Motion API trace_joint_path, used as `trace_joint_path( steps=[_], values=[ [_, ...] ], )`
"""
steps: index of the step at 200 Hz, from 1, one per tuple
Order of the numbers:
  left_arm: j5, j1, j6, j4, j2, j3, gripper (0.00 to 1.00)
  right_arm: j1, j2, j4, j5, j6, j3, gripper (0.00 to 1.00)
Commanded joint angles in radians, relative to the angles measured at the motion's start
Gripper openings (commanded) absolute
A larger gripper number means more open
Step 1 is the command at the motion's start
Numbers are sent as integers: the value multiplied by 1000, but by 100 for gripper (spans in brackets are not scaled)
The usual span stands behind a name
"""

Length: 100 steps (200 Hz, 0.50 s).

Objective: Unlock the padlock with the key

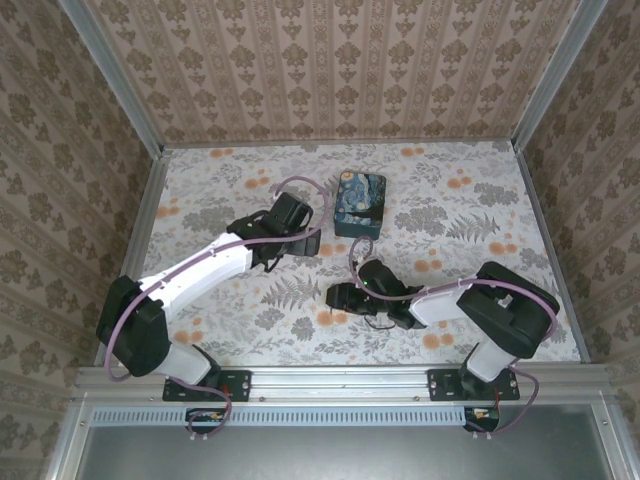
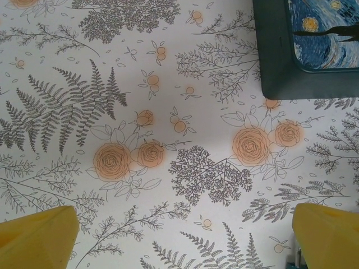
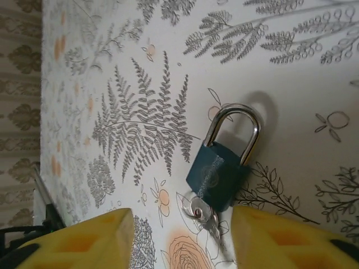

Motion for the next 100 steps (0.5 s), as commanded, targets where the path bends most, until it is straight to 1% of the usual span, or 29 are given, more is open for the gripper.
trace_joint_path(
  steps=[1,26,30,38,46,48,55,74,82,100],
  values=[
    [-10,7,-13,-22,-25,-3,100,-61,-47,-59,44,-15,-70,57],
    [-23,13,-11,-29,-42,2,100,-128,-202,-160,38,-46,-105,70],
    [-24,17,-10,-29,-45,2,100,-141,-251,-188,36,-55,-105,73],
    [-25,24,-12,-30,-51,0,100,-165,-318,-249,35,-76,-104,80],
    [-28,34,-16,-30,-57,-2,100,-192,-387,-318,33,-99,-97,83],
    [-29,36,-16,-29,-59,-2,100,-199,-405,-339,32,-105,-95,85],
    [-33,43,-18,-30,-65,-4,100,-227,-465,-400,31,-126,-83,87],
    [-41,70,-17,-22,-84,-14,100,-313,-623,-579,33,-197,-38,97],
    [-58,79,-15,-16,-97,-21,100,-350,-674,-648,39,-230,-12,99],
    [-88,105,-10,13,-134,-43,100,-442,-752,-756,50,-297,42,99]
  ],
)
